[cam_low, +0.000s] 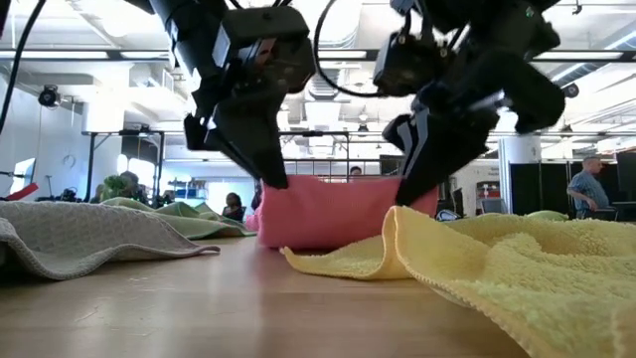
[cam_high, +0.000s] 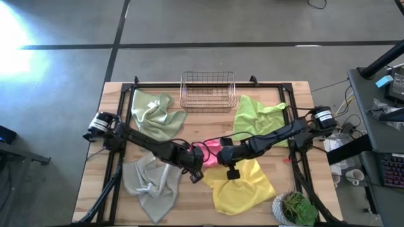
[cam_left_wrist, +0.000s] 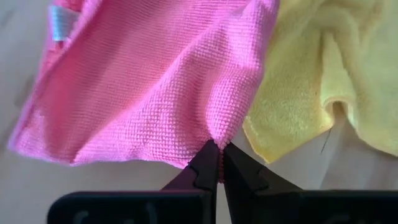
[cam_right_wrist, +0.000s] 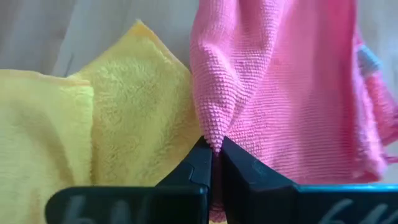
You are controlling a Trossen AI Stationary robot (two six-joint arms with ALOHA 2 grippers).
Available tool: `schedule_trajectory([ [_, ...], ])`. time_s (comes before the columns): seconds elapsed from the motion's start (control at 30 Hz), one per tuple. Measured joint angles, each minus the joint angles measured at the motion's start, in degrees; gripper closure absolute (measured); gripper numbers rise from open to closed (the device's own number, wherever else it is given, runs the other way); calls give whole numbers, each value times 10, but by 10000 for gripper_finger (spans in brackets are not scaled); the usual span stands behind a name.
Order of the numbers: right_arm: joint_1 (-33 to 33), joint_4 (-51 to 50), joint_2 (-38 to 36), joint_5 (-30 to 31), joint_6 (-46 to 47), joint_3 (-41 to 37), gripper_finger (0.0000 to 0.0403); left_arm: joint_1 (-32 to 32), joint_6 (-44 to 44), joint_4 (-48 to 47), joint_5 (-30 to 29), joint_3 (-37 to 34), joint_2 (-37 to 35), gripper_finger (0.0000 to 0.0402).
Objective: Fold microfiber towels
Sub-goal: Put the folded pink microfiber cloth into the wire basket
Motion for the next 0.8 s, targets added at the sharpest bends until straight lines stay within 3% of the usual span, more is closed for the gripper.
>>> schedule_trajectory([
  [0.37, -1, -33, -114, 45, 26, 0, 394, 25, 64, -2, -8, 13, -62, 402],
  [0.53, -3, -57, -164, 86, 25, 4, 394, 43, 116, -2, -51, 28, -103, 401],
  [0.8, -35, -151, -163, 140, -19, 110, 394, 89, 186, 8, -80, 37, -145, 401],
])
